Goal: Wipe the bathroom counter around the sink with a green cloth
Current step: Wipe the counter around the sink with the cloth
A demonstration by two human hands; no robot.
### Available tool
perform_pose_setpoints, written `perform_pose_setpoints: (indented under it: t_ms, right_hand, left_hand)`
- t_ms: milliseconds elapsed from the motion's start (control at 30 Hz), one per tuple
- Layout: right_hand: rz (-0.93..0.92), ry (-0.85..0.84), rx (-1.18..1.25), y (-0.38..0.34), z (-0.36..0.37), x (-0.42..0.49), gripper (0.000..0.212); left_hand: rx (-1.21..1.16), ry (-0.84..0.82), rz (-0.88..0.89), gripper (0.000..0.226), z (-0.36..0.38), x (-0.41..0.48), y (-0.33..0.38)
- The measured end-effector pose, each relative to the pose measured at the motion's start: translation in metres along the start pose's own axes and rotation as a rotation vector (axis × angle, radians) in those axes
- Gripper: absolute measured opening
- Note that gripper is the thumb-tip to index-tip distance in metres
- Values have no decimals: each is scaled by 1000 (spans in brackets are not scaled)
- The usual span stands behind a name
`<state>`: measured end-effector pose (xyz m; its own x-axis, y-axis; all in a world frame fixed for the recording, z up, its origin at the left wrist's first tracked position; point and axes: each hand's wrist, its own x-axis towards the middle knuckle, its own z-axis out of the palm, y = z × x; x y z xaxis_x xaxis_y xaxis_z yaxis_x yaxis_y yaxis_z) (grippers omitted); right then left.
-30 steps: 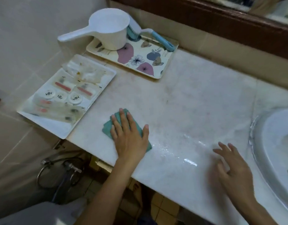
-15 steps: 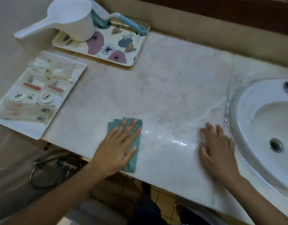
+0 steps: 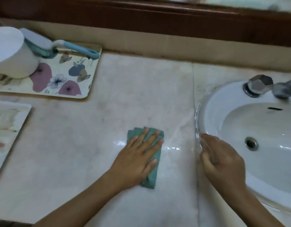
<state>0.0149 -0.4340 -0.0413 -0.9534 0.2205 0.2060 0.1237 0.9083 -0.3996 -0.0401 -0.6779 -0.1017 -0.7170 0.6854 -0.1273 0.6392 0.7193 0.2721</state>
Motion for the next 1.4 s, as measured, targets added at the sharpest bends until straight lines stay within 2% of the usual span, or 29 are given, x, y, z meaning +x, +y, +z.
perform_pose_setpoints:
  t_ms: [33, 100, 167, 267, 367, 433, 500, 600, 700, 800, 900, 967, 1000, 1067, 1200, 1300, 1400]
  right_hand:
    - [79, -43, -120, 6, 0, 9, 49]
    - [319, -264, -292, 21, 4, 27, 74]
    - [386, -426, -300, 33, 13, 39, 84]
    - [365, -443, -100, 40, 24, 45, 86]
    - [365, -402, -41, 39, 25, 46, 82]
    - [360, -371, -53, 38, 24, 46, 77]
    - [368, -360, -55, 39, 23, 46, 72]
    - [384, -337, -68, 40, 23, 45, 68]
    - [363, -339, -115, 41, 25, 46, 71]
    - [351, -337, -123, 40, 26, 45, 71]
    - [330, -319, -162, 40, 29, 45, 71]
    - [319, -306, -170, 39, 29, 45, 70]
    - [321, -300, -162, 38, 28, 45, 68]
    - [350, -295, -113, 37, 25, 45, 63]
    - [414, -227, 2, 38, 18, 42, 55]
    - [398, -189, -27, 38, 20, 38, 56]
    - [374, -199, -88, 34, 21, 36, 58]
  left_hand:
    - [4, 14, -24, 61, -7, 10, -24]
    - [-29, 51, -233, 67, -25, 46, -76]
    - [-34, 103, -412, 72, -41, 92, -111]
    - [-80, 145, -546, 61, -49, 162, -119]
    - [-112, 170, -669, 61, -45, 215, -81]
    - [-100, 209, -641, 63, -28, 229, -29]
    - [-112, 291, -516, 63, -9, 224, 29]
    - [-118, 254, -335, 61, 4, 184, 68]
    - [-112, 170, -191, 61, 2, 122, 36]
    - [12, 134, -143, 65, -14, 81, -47]
    - [25, 154, -469, 69, -42, 100, -130]
    - [-23, 183, -707, 64, -51, 131, -135]
    - [-31, 190, -767, 62, -47, 146, -118]
    - [-58, 188, -700, 66, -31, 167, -54]
    - [-87, 202, -243, 64, 14, 138, 83]
    - [-78, 209, -191, 61, 40, 79, 131]
    - [-47, 121, -47, 64, 51, 13, 156]
